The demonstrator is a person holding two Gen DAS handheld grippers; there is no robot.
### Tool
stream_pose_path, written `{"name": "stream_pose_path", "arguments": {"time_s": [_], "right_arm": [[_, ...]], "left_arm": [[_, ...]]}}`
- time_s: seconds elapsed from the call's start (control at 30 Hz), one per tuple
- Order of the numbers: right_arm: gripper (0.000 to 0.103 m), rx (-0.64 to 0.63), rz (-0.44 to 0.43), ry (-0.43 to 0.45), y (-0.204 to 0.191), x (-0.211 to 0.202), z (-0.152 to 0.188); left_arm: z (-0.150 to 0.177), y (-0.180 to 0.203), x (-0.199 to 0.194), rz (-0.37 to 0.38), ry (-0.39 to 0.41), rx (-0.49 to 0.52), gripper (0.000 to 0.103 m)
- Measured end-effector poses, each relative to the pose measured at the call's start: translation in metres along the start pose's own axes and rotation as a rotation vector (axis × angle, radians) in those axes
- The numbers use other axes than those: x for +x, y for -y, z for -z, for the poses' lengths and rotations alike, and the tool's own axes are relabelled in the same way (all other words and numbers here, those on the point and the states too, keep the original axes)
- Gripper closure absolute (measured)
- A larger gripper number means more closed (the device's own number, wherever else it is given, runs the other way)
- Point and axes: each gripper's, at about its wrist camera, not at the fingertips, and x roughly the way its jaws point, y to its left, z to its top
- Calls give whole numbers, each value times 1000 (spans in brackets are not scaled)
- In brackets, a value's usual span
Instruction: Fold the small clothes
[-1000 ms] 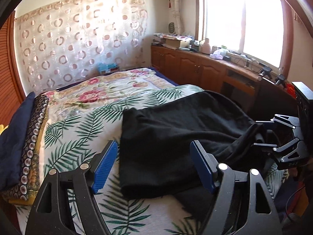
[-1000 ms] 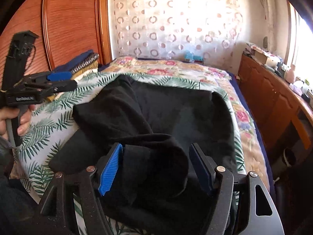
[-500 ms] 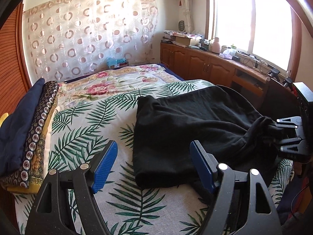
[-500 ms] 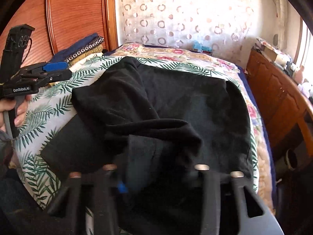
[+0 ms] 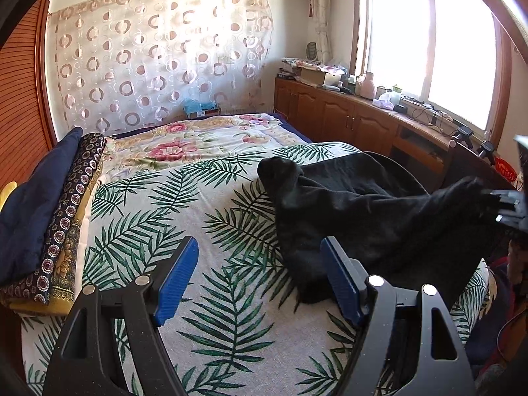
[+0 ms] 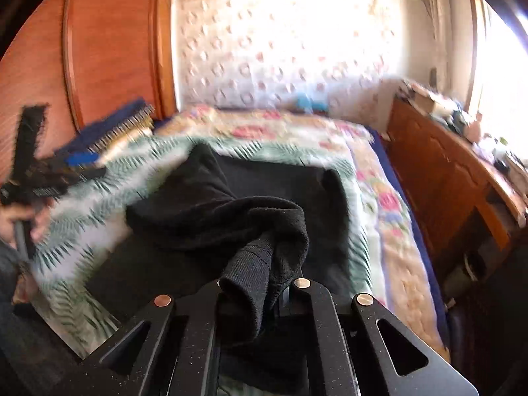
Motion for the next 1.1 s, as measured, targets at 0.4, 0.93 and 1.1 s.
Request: {"name": "stream_pose_path", "arguments": {"time_s": [0.4,0.93,1.1], "right_arm": [[70,-14,47,5,0,-19,-1],[49,-198,-209,3,-105,47,-59],[49,-292,-297,-75,-142,91,-69]], "left_arm": [[1,4,-7,-10,15,12,26],[1,-34,-30,-44,63,-54,26],[1,-45,-39,-61,68,-48,26]]}}
